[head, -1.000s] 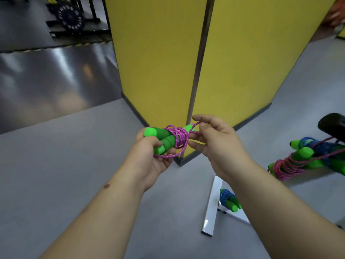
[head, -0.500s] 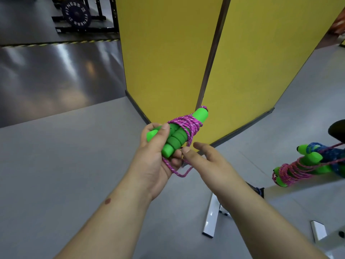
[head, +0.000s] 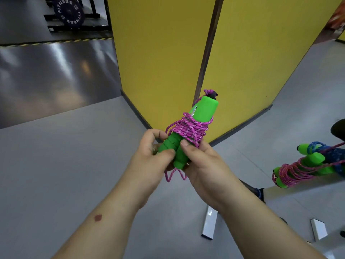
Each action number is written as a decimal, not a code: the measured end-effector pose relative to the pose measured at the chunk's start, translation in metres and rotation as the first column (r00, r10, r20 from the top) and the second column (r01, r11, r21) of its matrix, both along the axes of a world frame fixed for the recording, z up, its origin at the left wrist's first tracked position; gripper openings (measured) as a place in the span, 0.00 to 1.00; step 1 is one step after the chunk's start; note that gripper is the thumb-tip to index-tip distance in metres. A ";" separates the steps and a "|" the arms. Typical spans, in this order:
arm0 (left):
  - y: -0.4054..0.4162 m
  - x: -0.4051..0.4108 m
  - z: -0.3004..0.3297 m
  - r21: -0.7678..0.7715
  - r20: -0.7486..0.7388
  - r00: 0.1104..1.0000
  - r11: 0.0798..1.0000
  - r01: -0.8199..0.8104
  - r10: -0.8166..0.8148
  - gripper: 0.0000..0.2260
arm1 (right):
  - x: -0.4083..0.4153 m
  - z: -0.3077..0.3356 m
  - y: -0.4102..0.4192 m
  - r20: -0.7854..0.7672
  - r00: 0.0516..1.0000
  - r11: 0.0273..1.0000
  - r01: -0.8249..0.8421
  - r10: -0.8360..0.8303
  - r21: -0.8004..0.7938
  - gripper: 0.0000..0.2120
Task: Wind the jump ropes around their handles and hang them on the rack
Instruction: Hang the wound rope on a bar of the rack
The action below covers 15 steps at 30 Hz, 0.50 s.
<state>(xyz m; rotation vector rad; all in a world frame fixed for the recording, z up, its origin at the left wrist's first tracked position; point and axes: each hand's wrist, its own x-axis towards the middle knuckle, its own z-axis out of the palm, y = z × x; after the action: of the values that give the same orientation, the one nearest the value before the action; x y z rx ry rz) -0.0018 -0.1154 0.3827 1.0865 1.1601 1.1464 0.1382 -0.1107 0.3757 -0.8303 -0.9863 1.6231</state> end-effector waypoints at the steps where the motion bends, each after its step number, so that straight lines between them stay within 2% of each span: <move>1: -0.002 0.000 0.000 0.046 -0.126 0.992 0.999 -0.006 0.012 0.11 | -0.001 0.000 -0.001 0.023 1.000 1.000 -0.005 0.004 0.020 0.22; 3: -0.006 0.001 0.000 0.121 -0.319 0.947 0.993 -0.006 0.044 0.14 | -0.003 0.001 -0.003 0.066 0.998 0.999 -0.003 0.001 0.034 0.22; 6: -0.004 0.000 -0.004 0.174 -0.437 0.898 0.985 0.018 0.061 0.12 | -0.002 -0.002 -0.003 0.086 0.996 1.000 0.016 -0.017 0.019 0.22; 9: -0.001 -0.002 -0.008 0.047 -0.317 0.948 0.998 0.041 -0.024 0.06 | -0.001 -0.004 -0.003 0.131 0.991 1.000 0.024 -0.022 -0.015 0.21; 13: 0.000 0.001 -0.014 0.041 -0.247 0.967 0.998 -0.046 0.055 0.04 | 0.000 -0.005 -0.001 0.187 0.981 0.998 0.054 -0.046 -0.039 0.19; 15: -0.001 0.006 -0.017 0.054 -0.234 0.966 0.994 -0.099 0.109 0.05 | 0.000 -0.004 0.000 0.202 0.977 0.996 0.083 -0.073 -0.043 0.16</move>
<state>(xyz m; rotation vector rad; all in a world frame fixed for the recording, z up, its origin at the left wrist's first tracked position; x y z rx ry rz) 0.0037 -0.1165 0.3660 1.2316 1.3981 1.1491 0.1382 -0.1111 0.3718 -1.0709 -1.0420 1.5241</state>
